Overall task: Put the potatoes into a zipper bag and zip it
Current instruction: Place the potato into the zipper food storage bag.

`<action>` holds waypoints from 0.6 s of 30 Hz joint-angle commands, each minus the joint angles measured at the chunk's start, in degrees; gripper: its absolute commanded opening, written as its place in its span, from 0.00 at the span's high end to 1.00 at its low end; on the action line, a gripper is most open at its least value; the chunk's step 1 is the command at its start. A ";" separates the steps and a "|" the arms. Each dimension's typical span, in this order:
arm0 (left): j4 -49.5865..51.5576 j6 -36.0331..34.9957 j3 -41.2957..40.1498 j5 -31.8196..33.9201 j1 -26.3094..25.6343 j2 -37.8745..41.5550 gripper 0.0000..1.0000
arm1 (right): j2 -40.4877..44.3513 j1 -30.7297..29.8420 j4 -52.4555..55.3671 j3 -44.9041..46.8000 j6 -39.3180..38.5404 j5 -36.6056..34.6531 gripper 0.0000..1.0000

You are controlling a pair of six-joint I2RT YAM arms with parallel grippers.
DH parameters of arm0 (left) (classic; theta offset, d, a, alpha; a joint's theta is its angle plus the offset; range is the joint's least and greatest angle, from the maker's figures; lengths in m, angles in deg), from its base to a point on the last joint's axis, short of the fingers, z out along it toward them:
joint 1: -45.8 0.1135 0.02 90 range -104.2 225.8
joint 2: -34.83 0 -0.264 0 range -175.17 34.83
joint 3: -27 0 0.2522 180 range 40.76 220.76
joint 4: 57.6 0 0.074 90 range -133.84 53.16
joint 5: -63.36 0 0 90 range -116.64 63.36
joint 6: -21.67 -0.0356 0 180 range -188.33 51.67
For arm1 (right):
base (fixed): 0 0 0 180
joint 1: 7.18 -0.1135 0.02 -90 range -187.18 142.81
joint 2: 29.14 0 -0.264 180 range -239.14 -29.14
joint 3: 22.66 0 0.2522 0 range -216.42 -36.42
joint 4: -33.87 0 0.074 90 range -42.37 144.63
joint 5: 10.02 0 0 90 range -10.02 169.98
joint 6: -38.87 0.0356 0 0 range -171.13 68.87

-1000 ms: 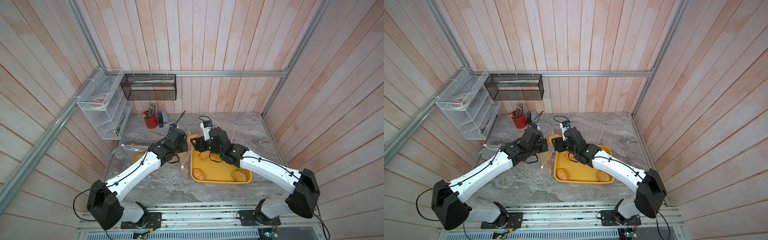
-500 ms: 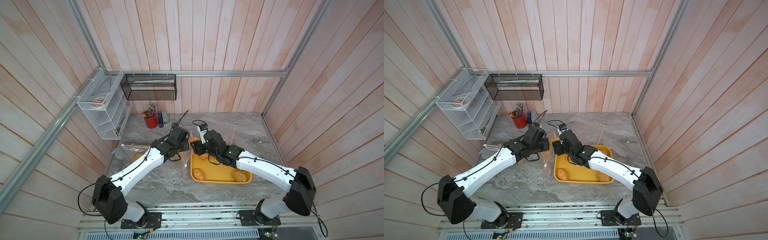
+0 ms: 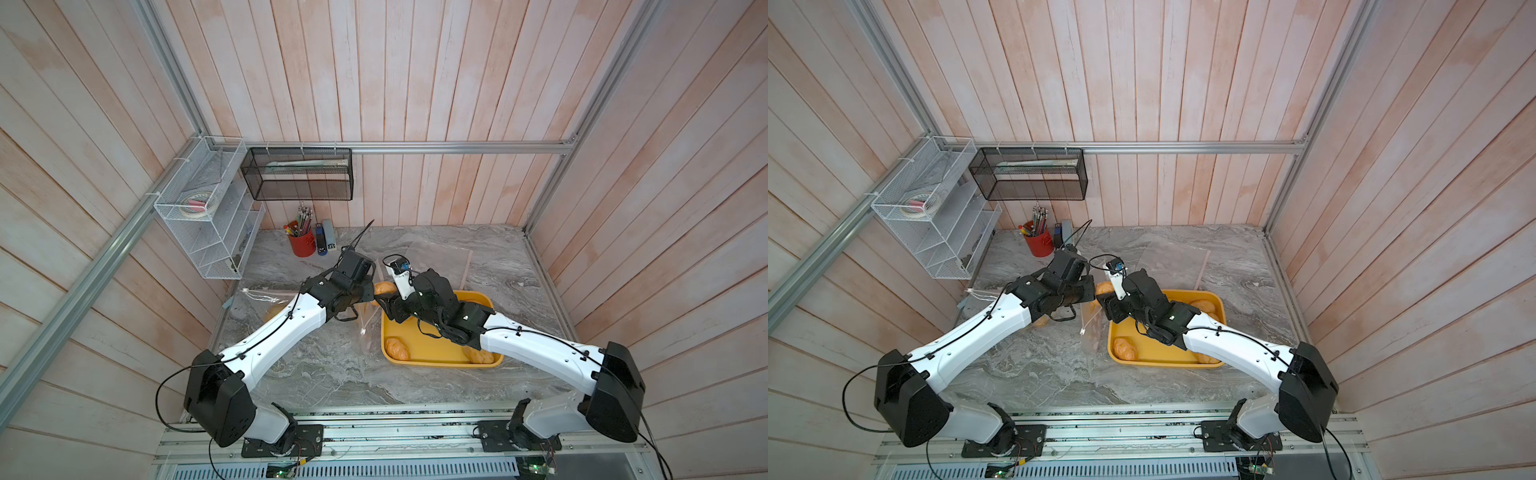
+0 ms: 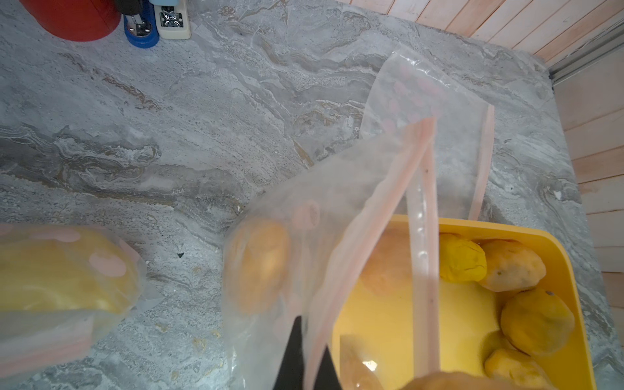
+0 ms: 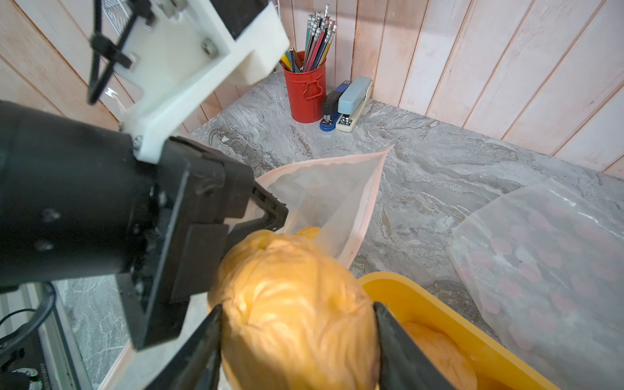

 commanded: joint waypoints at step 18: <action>-2.21 -1.25 -0.79 -3.88 -0.30 5.68 1.00 | -10.88 -4.21 -2.47 -3.85 -11.16 -10.12 0.43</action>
